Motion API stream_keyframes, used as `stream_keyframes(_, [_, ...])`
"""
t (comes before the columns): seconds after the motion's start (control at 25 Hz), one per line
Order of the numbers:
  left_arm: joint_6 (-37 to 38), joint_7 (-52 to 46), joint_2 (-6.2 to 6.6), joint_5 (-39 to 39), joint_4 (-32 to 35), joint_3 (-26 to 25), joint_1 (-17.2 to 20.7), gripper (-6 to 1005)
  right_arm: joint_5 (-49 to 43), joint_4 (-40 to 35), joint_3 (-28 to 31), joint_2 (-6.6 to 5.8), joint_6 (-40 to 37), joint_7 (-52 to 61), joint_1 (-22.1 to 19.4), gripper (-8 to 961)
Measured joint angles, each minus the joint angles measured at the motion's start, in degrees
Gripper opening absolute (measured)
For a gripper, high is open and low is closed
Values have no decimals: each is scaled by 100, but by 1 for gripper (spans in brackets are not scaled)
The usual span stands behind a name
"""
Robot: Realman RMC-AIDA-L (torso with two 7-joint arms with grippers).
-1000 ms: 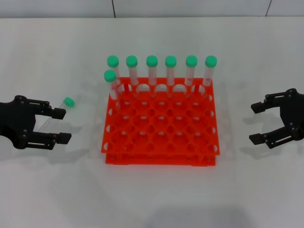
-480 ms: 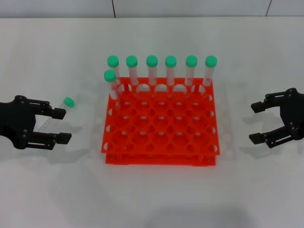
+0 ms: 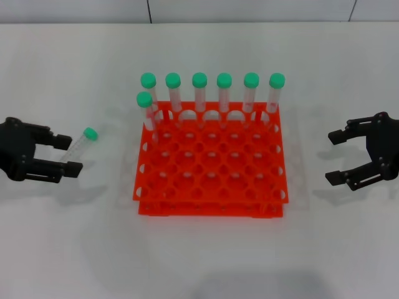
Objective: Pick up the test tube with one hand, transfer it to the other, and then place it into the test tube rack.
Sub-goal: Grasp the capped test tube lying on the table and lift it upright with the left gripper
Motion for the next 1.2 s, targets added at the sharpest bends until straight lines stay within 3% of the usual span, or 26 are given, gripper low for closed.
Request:
stream_keyframes(0.12, [21, -518, -14, 336, 177, 1, -79, 659, 2, 0, -23, 0, 0, 0, 5, 869])
stream_keyframes(0.48, [-354, -1439, -221, 1450, 591, -15, -270, 656, 2, 0, -32, 15, 14, -13, 15, 869])
stream_keyframes(1.2, [-1258, -2089, -442, 2276, 225, 64, -412, 652, 0, 8, -50, 79, 81, -55, 25, 868])
